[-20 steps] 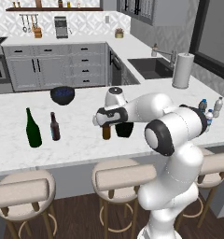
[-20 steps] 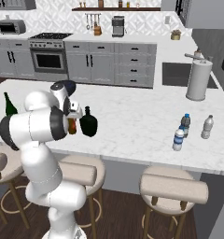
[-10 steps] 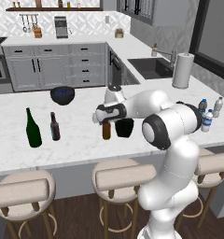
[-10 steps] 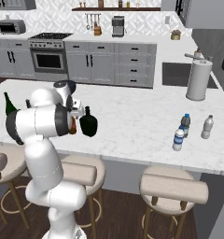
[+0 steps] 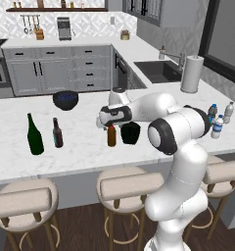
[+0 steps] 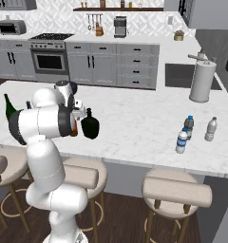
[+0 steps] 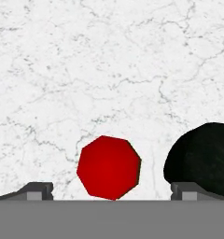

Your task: Move the plastic bottles in the middle to the plastics group, and the glass bottles in the middle to the glass group.

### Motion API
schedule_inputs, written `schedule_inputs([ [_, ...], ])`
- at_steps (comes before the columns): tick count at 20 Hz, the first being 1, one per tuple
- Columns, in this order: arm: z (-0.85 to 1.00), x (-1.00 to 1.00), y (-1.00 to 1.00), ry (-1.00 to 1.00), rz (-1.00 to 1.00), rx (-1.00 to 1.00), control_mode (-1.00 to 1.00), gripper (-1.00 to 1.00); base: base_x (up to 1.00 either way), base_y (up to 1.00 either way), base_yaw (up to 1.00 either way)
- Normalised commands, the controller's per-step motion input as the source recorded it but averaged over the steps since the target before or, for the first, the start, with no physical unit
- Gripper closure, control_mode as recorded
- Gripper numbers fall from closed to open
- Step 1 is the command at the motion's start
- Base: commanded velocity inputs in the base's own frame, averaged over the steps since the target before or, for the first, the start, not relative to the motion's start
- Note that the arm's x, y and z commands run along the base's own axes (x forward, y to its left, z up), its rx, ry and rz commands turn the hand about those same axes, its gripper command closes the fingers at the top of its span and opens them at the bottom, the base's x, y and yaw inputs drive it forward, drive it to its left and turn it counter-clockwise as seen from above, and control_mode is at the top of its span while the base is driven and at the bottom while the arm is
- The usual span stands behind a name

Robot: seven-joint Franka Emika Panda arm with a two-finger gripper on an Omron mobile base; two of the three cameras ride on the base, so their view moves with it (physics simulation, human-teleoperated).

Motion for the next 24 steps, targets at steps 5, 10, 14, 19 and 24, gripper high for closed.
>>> schedule_inputs([
  [5, -0.09, 0.00, 0.01, 0.00, -0.01, 0.00, -1.00, -1.00, 0.00, 0.00, 0.00],
  [10, -0.18, 0.00, 0.00, 0.00, -0.01, 0.00, -1.00, -1.00, 0.00, 0.00, 0.00],
  [14, -0.01, 0.00, 0.00, -0.06, 0.00, 0.00, -1.00, -1.00, 0.00, 0.00, 0.00],
  [19, -0.06, 0.00, 0.00, -0.11, 0.00, 0.00, -1.00, -1.00, 0.00, 0.00, 0.00],
  [24, -0.04, 0.00, 0.00, -0.02, 0.00, 0.00, -1.00, -1.00, 0.00, 0.00, 0.00],
])
